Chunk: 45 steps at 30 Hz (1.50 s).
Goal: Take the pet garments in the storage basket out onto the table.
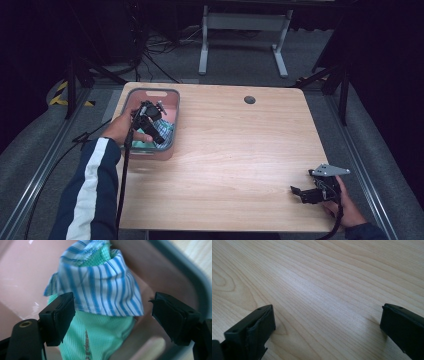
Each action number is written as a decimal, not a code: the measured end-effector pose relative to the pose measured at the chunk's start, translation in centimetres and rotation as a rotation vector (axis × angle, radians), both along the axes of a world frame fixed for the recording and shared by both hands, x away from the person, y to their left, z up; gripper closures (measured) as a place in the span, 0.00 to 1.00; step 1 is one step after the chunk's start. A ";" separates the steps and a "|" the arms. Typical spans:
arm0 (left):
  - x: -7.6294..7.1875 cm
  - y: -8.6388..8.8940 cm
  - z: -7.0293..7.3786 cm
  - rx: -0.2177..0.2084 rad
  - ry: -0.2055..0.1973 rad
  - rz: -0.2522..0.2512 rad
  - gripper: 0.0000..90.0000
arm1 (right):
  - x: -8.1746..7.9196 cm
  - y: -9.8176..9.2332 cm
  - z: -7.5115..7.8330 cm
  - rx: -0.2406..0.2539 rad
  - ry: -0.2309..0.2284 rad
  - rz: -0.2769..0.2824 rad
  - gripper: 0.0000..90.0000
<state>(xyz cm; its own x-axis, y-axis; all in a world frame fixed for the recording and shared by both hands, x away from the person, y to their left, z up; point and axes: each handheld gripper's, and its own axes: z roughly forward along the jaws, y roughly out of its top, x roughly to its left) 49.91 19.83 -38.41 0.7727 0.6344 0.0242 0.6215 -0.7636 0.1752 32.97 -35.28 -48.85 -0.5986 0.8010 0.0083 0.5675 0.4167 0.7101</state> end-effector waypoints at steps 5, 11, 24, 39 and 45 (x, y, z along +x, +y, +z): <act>1.6 -0.9 -2.0 0.091 0.058 0.009 0.21 | 0.0 0.0 0.0 0.002 0.001 -0.001 0.00; 2.6 -1.9 -3.6 0.182 0.120 0.000 0.23 | 0.0 0.0 0.0 0.001 0.001 -0.001 0.00; 2.9 -0.8 -3.7 0.181 0.066 0.054 0.65 | -0.1 0.0 0.0 -0.001 -0.001 0.000 0.00; 0.1 1.3 1.2 0.016 -0.171 0.094 0.76 | -0.1 0.0 0.0 0.004 0.001 -0.004 0.00; -1.6 2.0 3.5 -0.073 -0.261 0.092 0.76 | -0.1 0.0 0.0 0.004 0.001 -0.004 0.00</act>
